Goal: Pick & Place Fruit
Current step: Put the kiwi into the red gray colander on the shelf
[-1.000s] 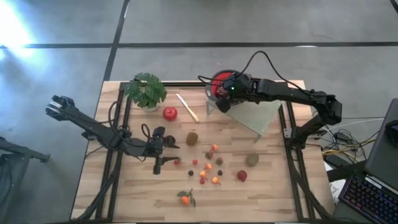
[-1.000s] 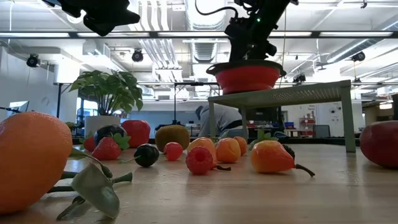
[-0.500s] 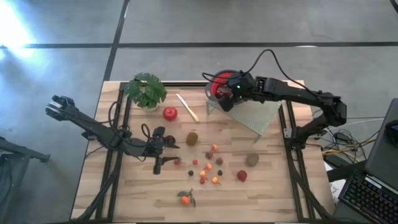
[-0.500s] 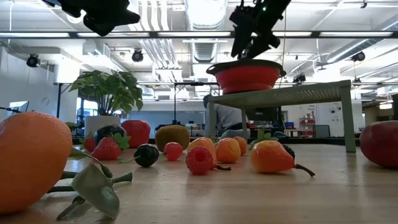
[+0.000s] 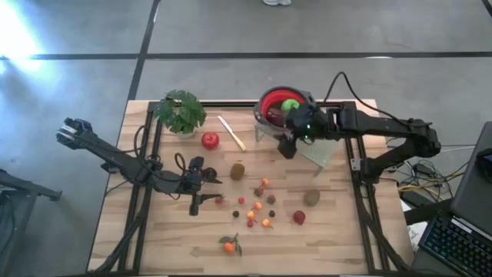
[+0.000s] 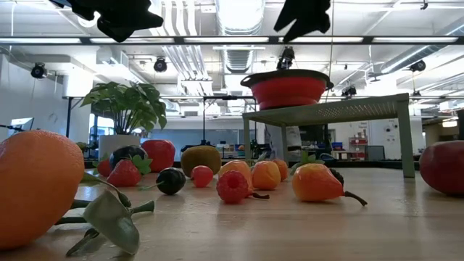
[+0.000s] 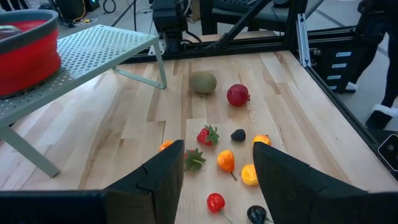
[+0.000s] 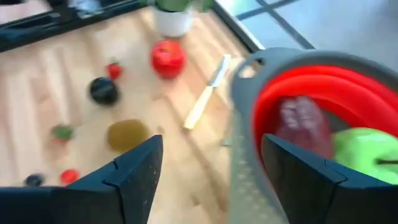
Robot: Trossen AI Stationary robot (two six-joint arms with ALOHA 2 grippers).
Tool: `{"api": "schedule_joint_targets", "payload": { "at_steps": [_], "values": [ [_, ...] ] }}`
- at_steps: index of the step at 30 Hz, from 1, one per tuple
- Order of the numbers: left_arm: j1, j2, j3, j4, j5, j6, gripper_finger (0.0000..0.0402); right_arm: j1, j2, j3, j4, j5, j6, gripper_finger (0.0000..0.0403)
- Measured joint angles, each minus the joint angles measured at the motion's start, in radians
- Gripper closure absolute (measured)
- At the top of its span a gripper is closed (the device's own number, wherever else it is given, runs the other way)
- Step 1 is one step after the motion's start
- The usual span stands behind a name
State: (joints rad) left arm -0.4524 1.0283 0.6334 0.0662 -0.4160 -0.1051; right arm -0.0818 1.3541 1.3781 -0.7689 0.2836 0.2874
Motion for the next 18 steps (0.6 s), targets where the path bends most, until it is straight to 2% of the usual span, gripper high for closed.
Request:
{"api": "schedule_joint_targets", "payload": {
  "at_steps": [18],
  "values": [
    [0.000,0.000,0.000,0.000,0.000,0.000,0.0204,0.293,0.008,-0.010,-0.004,0.003,0.053,0.0219]
  ]
}}
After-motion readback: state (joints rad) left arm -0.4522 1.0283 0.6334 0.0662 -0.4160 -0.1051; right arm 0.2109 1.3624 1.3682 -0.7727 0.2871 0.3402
